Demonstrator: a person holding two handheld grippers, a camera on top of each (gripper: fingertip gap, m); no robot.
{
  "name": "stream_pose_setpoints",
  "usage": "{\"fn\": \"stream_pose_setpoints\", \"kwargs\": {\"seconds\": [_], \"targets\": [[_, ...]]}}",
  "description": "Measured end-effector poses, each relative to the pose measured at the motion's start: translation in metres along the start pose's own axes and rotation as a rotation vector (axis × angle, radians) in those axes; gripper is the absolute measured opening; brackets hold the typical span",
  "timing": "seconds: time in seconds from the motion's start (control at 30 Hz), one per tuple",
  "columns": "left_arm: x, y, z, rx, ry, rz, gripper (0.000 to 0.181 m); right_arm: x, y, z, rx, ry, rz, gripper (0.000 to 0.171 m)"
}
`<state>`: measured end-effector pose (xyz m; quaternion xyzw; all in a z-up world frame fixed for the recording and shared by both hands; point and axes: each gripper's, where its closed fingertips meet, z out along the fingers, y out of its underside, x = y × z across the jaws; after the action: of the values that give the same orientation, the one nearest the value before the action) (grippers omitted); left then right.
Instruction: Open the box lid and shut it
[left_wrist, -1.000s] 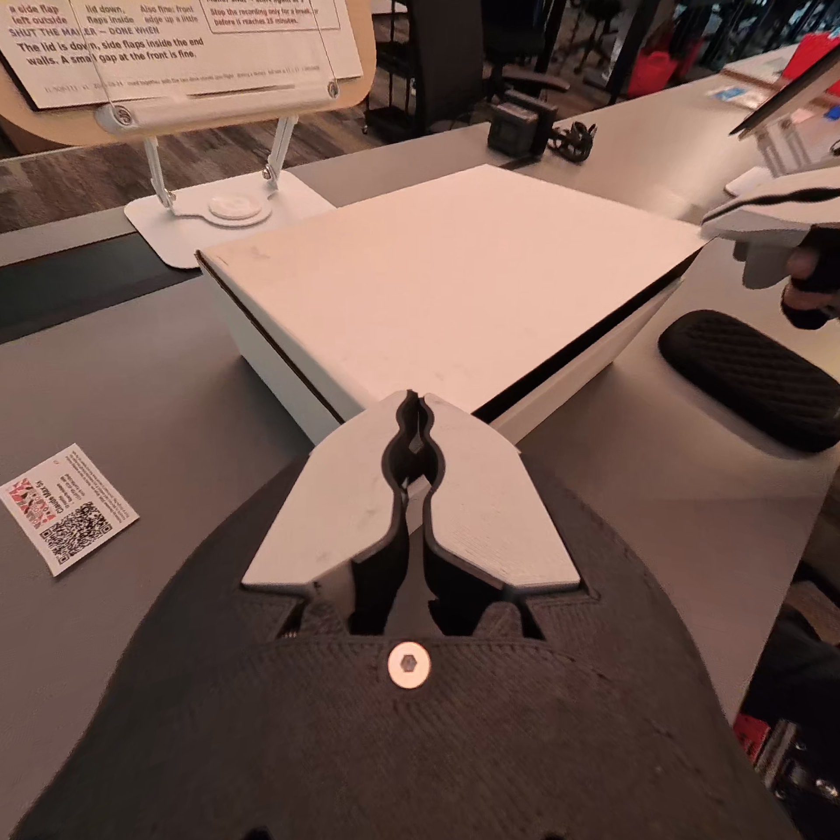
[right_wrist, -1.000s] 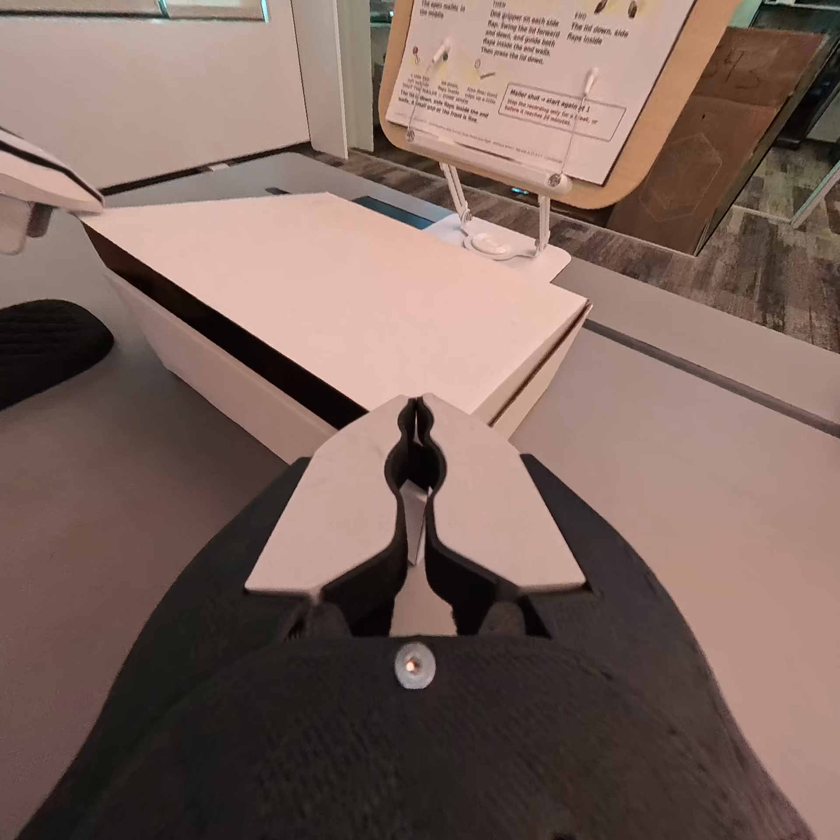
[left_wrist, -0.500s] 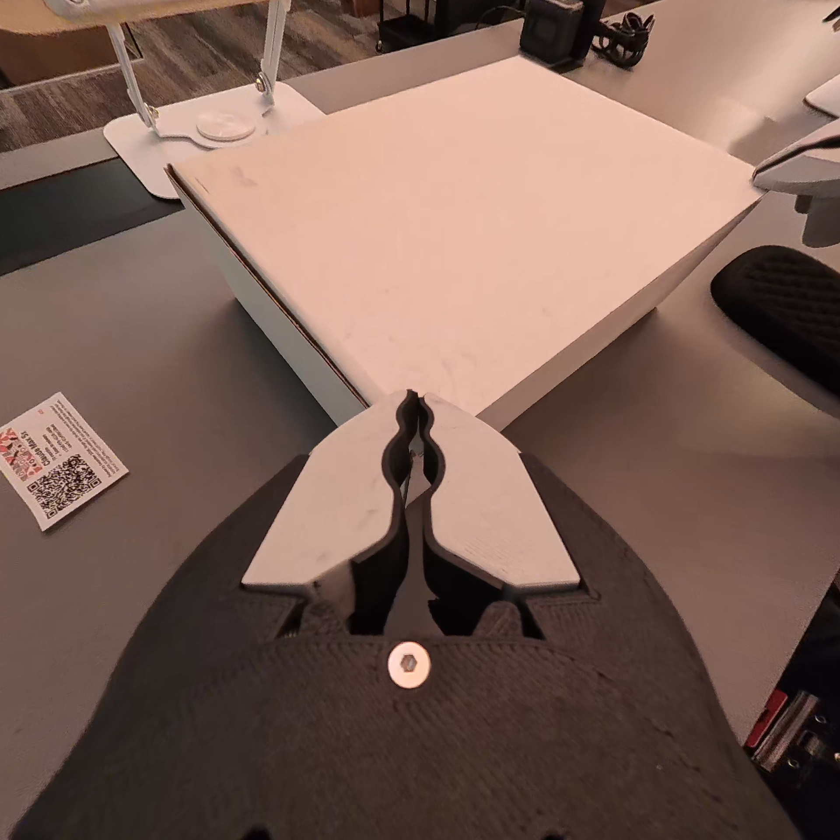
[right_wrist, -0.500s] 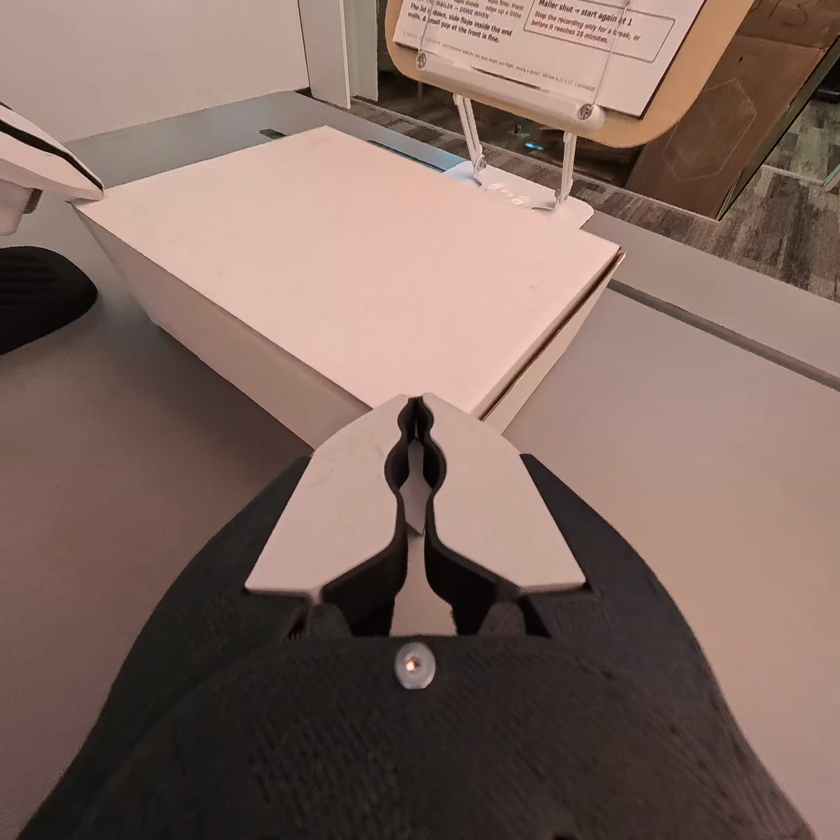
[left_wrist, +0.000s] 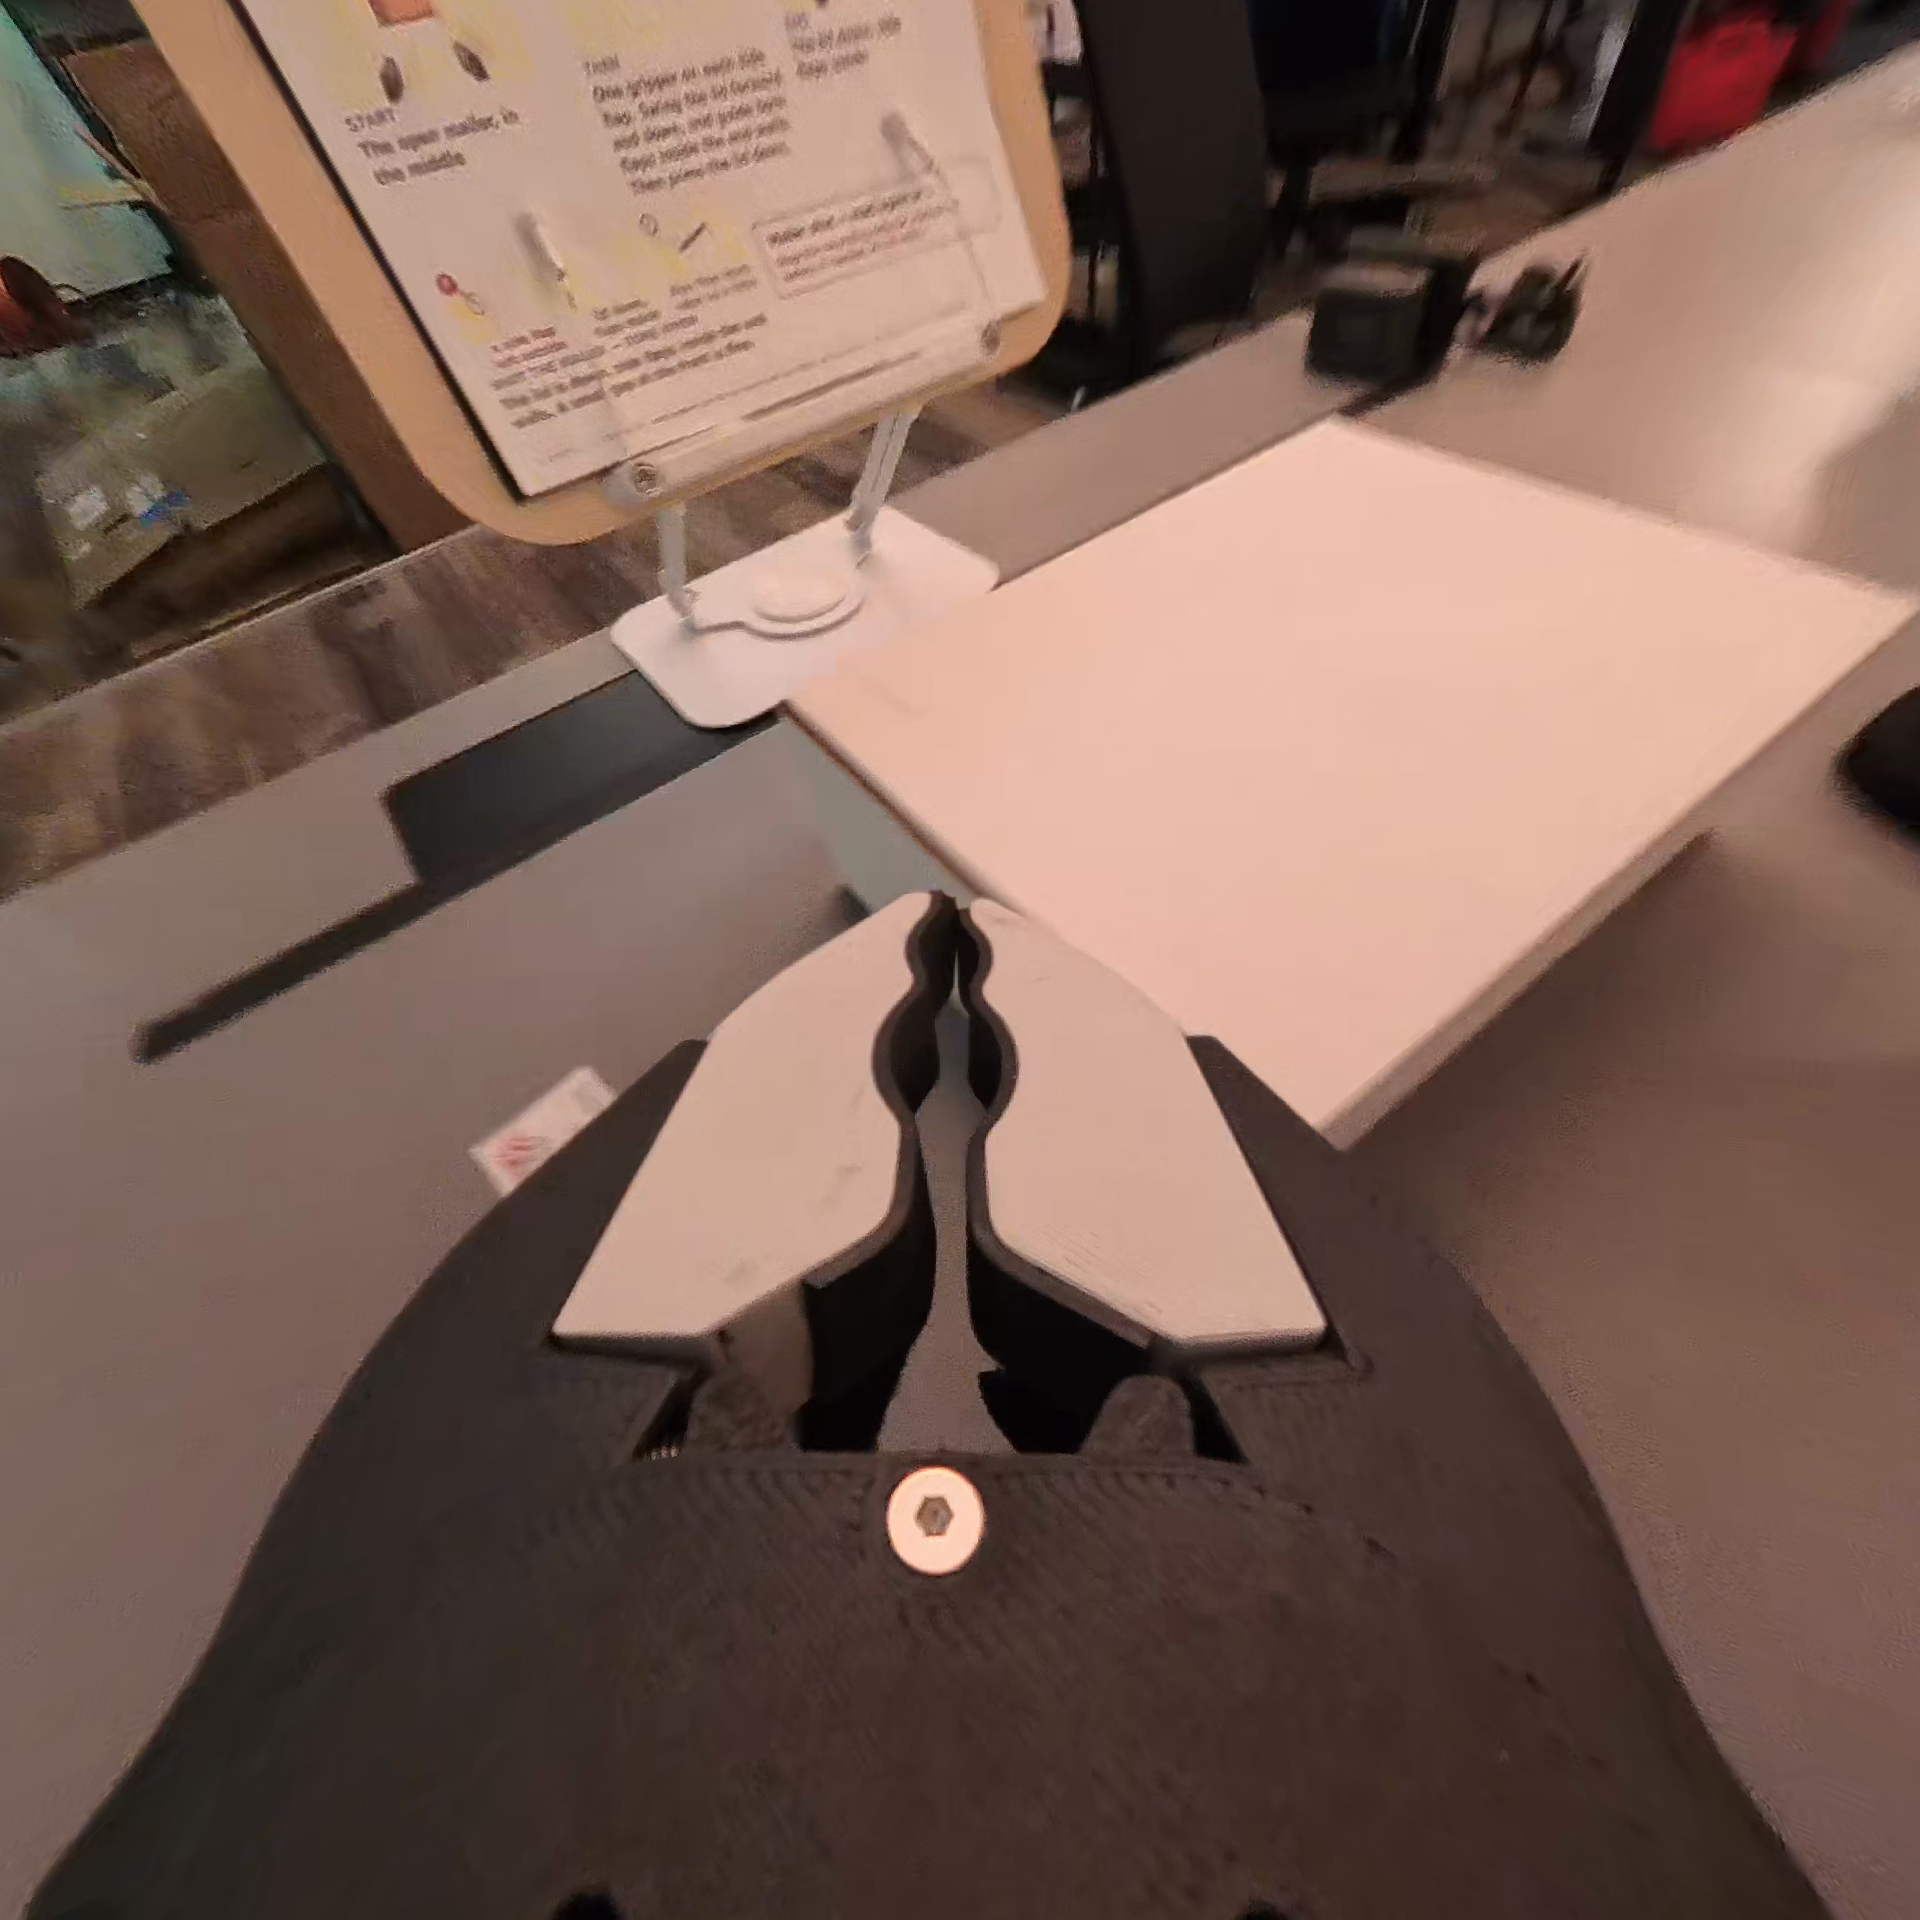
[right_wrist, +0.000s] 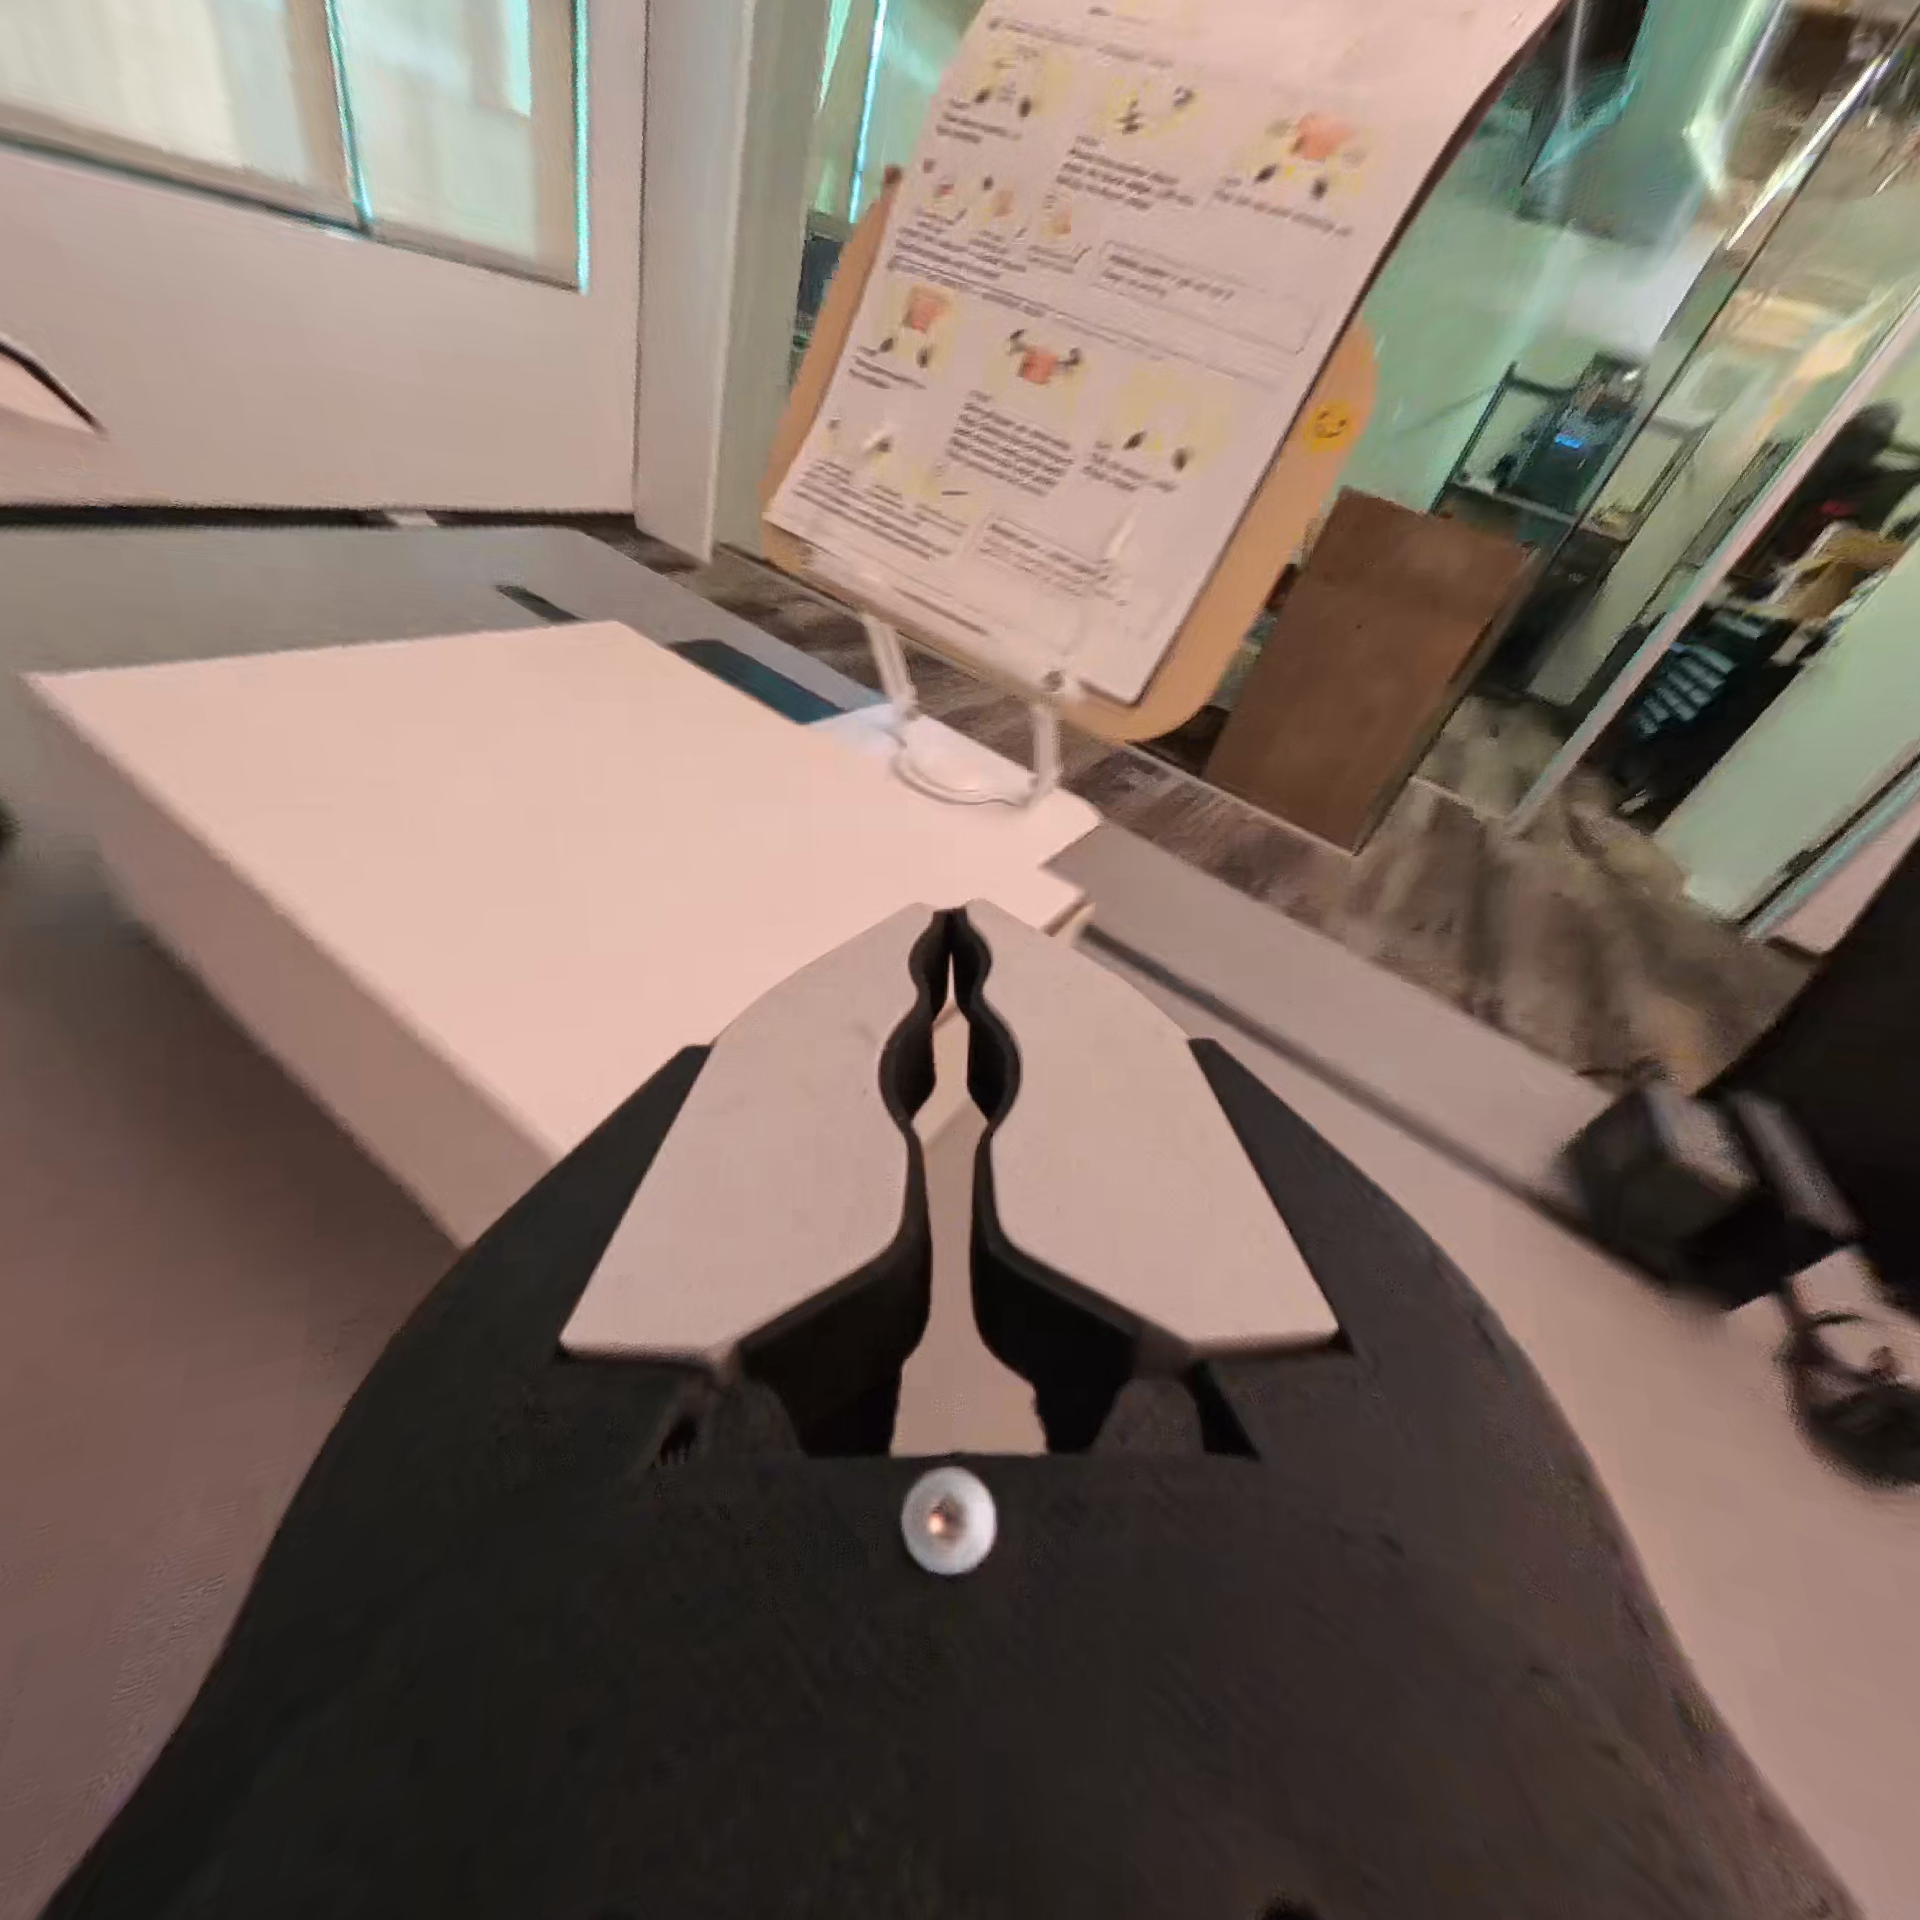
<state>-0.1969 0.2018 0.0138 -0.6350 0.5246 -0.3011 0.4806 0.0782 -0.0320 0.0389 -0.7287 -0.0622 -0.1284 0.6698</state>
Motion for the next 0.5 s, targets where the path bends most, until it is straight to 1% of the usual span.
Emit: {"fn": "stream_pose_setpoints", "kwargs": {"seconds": [0.03, 0.07, 0.13, 0.2, 0.27, 0.33, 0.4, 0.5], "targets": [[-0.014, 0.001, 0.009, -0.054, -0.012, 0.050, 0.000, 0.016, 0.001, 0.011, -0.040, -0.015, -0.036, 0.000], [-0.030, 0.003, 0.023, -0.110, -0.035, 0.096, 0.000, 0.029, 0.012, 0.028, -0.119, -0.056, -0.050, 0.000], [-0.061, 0.010, 0.065, -0.183, -0.068, 0.177, 0.000, 0.047, 0.038, 0.069, -0.263, -0.141, -0.075, 0.000], [-0.081, 0.022, 0.111, -0.263, -0.041, 0.249, 0.000, 0.066, 0.069, 0.109, -0.386, -0.157, -0.152, 0.001], [-0.090, 0.036, 0.147, -0.346, 0.014, 0.348, 0.000, 0.072, 0.099, 0.139, -0.510, -0.190, -0.275, 0.001], [-0.100, 0.049, 0.169, -0.432, 0.026, 0.484, 0.000, 0.071, 0.123, 0.156, -0.615, -0.236, -0.414, 0.001], [-0.104, 0.056, 0.181, -0.504, 0.052, 0.609, 0.000, 0.070, 0.140, 0.164, -0.701, -0.280, -0.515, 0.001], [-0.100, 0.058, 0.192, -0.557, 0.117, 0.678, 0.000, 0.061, 0.144, 0.175, -0.716, -0.347, -0.557, 0.001]]}}
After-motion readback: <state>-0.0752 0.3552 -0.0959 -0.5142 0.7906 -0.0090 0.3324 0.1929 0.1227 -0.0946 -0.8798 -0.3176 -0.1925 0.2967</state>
